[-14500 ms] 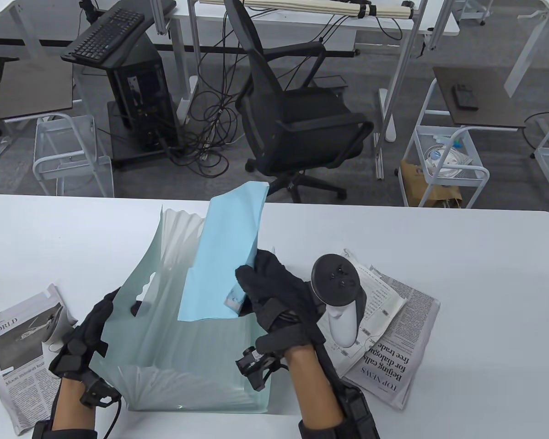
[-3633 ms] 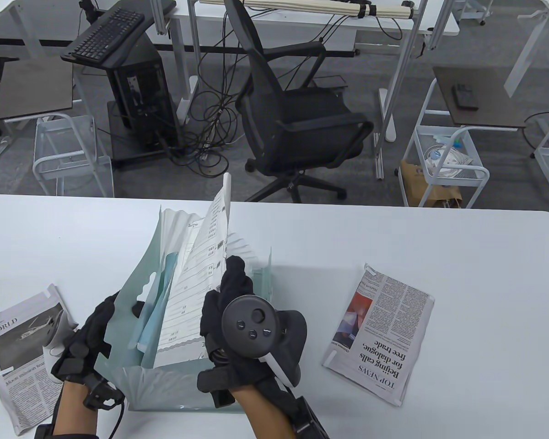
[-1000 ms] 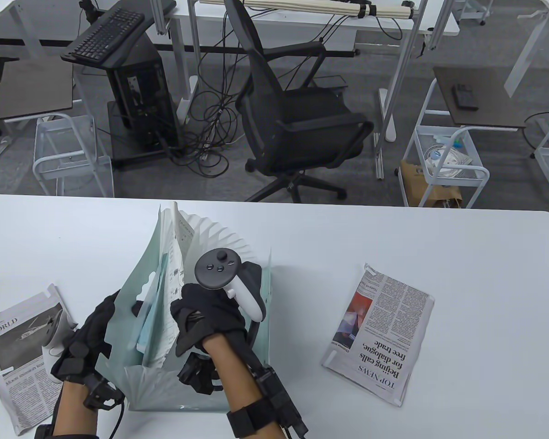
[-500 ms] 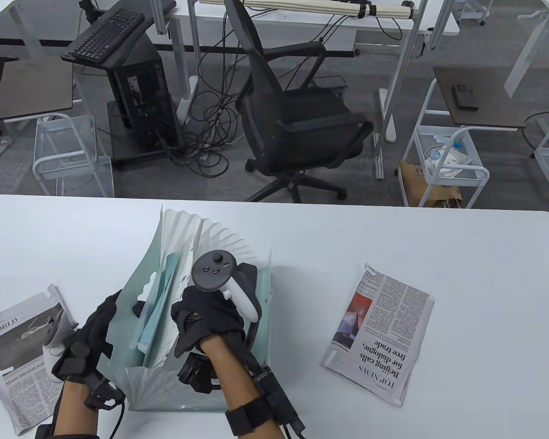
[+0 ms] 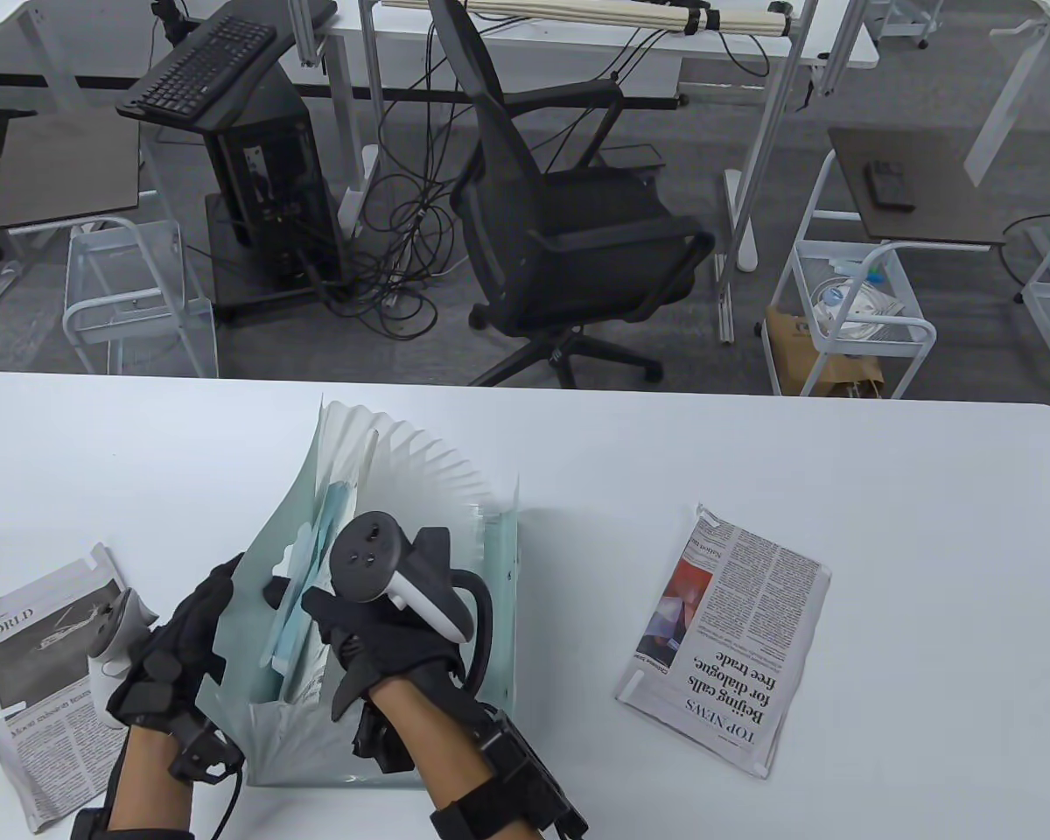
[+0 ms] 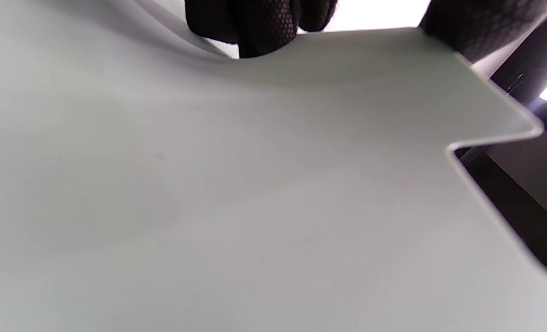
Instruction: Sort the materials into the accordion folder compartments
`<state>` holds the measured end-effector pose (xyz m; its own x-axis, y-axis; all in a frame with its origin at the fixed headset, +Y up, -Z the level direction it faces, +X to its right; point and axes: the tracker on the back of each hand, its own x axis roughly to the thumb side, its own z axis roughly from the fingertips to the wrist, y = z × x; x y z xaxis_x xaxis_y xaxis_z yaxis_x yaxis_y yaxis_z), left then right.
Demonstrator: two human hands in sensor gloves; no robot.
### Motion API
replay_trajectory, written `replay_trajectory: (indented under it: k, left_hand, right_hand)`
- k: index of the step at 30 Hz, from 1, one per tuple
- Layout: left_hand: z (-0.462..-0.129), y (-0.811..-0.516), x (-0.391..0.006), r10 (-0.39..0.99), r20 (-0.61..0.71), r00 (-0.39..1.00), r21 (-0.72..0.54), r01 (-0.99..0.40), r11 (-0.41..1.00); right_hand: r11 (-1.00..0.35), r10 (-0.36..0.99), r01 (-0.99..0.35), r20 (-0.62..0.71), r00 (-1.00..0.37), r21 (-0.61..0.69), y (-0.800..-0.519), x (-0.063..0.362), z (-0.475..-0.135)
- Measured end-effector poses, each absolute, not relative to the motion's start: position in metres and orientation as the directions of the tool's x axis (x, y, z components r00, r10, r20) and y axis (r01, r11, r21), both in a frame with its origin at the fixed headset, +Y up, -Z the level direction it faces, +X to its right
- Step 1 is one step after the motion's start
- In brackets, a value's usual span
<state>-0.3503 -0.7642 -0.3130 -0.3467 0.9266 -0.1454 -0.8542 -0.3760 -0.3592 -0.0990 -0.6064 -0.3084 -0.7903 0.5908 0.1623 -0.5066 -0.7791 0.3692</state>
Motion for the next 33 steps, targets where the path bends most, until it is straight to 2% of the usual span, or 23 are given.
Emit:
replay_trajectory:
  k: [2, 8, 11, 15, 20, 25, 31, 33]
  left_hand:
    - [-0.313, -0.765, -0.350, 0.922, -0.148, -0.357, -0.358, -0.850, -0.386]
    - [-0.314, -0.765, -0.350, 0.925, -0.140, -0.354, -0.360, -0.852, -0.380]
    - [-0.314, -0.766, -0.351, 0.922, -0.142, -0.361, -0.360, -0.849, -0.388]
    - [-0.315, -0.765, -0.351, 0.923, -0.144, -0.358, -0.369, -0.845, -0.386]
    - [-0.315, -0.765, -0.351, 0.920, -0.148, -0.363, -0.373, -0.841, -0.392]
    - [-0.315, -0.765, -0.351, 0.919, -0.149, -0.366, -0.372, -0.840, -0.395]
    - [-0.317, -0.765, -0.349, 0.919, -0.163, -0.360, -0.387, -0.834, -0.395]
    - [-0.318, -0.765, -0.348, 0.919, -0.165, -0.357, -0.390, -0.833, -0.393]
  right_hand:
    - [-0.764, 0.623, -0.554, 0.160, -0.765, 0.330, -0.599, -0.080, -0.304]
    - [-0.773, 0.634, -0.628, 0.086, -0.768, 0.095, -0.583, 0.007, -0.296]
    - [-0.779, 0.627, -0.627, -0.003, -0.779, -0.004, -0.589, 0.056, -0.295]
    - [-0.806, 0.591, -0.587, -0.142, -0.794, -0.072, -0.615, 0.110, -0.295]
    - [-0.835, 0.534, -0.549, -0.291, -0.794, -0.037, -0.669, 0.147, -0.300]
    - [-0.830, 0.506, -0.557, -0.374, -0.778, 0.035, -0.719, 0.159, -0.308]
    - [-0.786, 0.429, -0.577, -0.478, -0.767, 0.221, -0.770, 0.159, -0.319]
    - [-0.734, 0.439, -0.623, -0.510, -0.740, 0.272, -0.785, 0.157, -0.318]
